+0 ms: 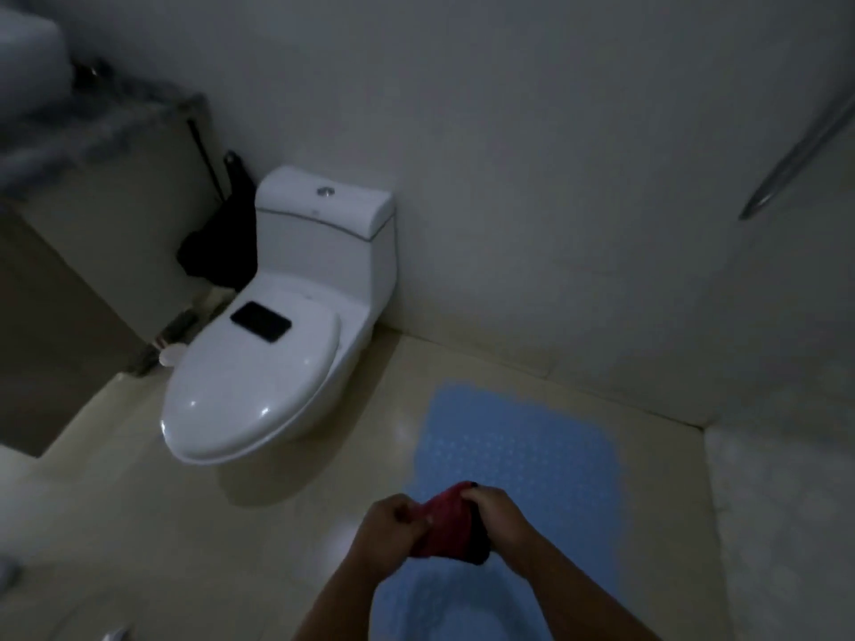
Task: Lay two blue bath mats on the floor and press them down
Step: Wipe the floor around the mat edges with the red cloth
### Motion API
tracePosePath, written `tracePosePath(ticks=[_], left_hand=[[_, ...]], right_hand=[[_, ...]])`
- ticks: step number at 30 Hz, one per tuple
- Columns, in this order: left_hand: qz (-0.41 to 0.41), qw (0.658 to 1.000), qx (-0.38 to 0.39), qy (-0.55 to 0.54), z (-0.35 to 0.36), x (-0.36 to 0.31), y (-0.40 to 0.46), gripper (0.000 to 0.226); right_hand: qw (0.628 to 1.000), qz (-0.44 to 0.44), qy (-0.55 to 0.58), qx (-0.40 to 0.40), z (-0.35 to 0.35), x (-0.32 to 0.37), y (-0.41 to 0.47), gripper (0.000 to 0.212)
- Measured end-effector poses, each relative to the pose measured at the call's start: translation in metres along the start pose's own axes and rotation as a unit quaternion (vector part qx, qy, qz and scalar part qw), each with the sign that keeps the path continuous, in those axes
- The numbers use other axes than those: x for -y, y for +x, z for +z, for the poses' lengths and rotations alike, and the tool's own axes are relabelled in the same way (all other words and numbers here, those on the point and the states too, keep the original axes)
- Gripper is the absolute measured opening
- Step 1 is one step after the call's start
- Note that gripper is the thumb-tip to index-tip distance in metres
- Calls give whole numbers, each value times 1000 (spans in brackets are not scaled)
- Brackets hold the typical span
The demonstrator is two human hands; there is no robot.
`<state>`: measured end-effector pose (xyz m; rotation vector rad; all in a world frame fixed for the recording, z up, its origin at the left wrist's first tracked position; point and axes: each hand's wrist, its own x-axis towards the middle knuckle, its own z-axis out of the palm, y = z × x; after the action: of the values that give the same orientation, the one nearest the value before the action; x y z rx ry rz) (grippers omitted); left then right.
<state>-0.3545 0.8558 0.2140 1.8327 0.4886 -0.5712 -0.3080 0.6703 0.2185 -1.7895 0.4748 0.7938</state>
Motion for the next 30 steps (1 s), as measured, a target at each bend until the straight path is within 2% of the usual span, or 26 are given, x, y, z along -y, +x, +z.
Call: tracePosePath(ticks=[4,6,8,10,14,17,19,22,23,27,30], left_hand=[[89,995,8,52,-13,-149,-78,18],[119,991,16,58,-11,-200,-107,20],[145,986,21,76,-5,-243,-136,23],[170,980,29,97,1,-274,-158,21],[181,967,92,153,16,-329,-193,17],[179,953,163,184,22,-375,-220,2],[220,946,136,195,21,-403,-227,11],[323,930,-27,174,16,-441,-236,14],[341,925,-55,155,13,-452,-241,16],[357,929,11,97,0,-486,-263,40],[331,938,73,71,-7,-494,-278,24]], right_hand=[[991,-56,50,-115,-73,91,-114,16],[979,-90,79,-167,-105,114,-154,10],[963,-120,107,-215,-134,129,-191,13],[951,-171,109,-232,-156,142,-217,8],[938,-243,80,-236,-194,170,-259,8],[937,-256,66,-228,-218,200,-292,15],[941,-260,85,-200,-230,223,-311,17],[933,-302,98,-171,-243,255,-340,23],[930,-318,85,-164,-247,264,-348,24],[919,-374,45,-113,-257,298,-377,26],[909,-404,36,-94,-262,315,-394,22]])
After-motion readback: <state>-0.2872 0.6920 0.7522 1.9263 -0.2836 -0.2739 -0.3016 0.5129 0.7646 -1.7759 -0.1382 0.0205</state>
